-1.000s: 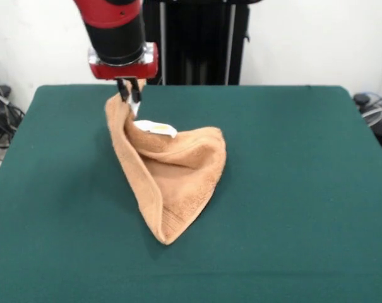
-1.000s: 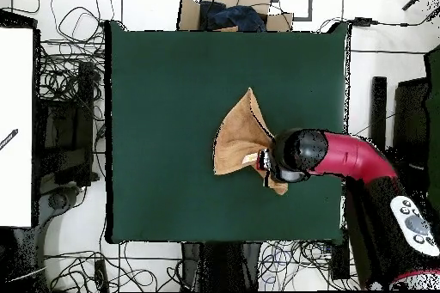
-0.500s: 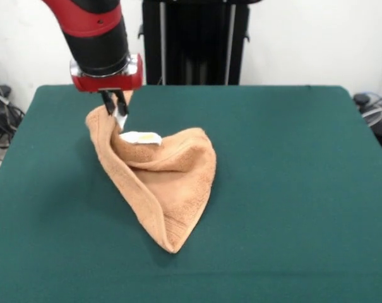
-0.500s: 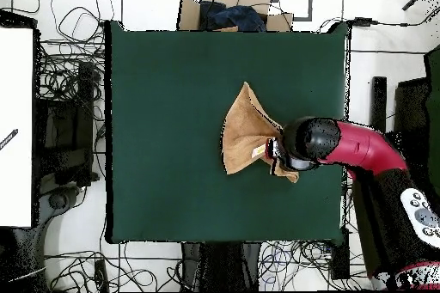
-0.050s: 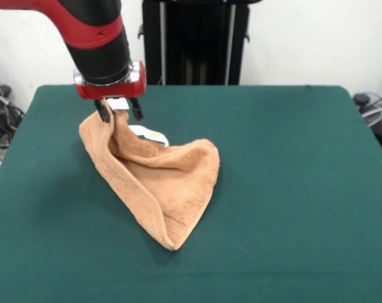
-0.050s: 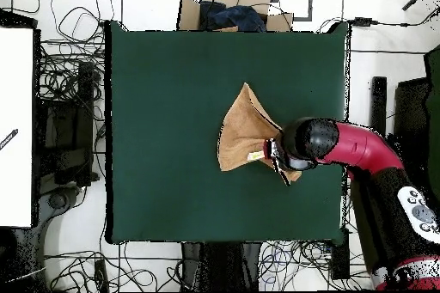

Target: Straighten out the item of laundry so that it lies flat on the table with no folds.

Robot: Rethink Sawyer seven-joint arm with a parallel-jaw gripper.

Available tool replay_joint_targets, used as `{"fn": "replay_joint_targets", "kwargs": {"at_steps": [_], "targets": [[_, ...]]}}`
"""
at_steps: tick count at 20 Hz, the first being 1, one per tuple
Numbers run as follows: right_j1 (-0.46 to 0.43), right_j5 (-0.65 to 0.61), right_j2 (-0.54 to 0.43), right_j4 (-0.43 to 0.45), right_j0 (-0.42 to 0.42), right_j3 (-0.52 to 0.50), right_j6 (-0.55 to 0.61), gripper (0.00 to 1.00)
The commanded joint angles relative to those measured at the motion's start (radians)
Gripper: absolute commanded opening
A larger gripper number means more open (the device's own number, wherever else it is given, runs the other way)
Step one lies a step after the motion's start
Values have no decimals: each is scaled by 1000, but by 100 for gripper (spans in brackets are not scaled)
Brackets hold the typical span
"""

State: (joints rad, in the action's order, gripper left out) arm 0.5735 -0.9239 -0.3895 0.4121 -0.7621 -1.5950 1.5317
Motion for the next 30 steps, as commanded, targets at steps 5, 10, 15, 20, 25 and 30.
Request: {"fn": "replay_joint_targets", "kwargs": {"at_steps": [5, 10, 15, 20, 25, 30], "targets": [[-28, 53, -95, 56, -9, 15, -161, 100], [-19, 105, -91, 57, -21, -25, -128, 100], [233, -115, -50, 6, 59, -65, -84, 100], [318, -160, -30, 31, 110, -47, -80, 100], [409, -126, -10, 22, 152, -98, -26, 100], [365, -51, -1, 1, 165, -153, 36, 100]]}}
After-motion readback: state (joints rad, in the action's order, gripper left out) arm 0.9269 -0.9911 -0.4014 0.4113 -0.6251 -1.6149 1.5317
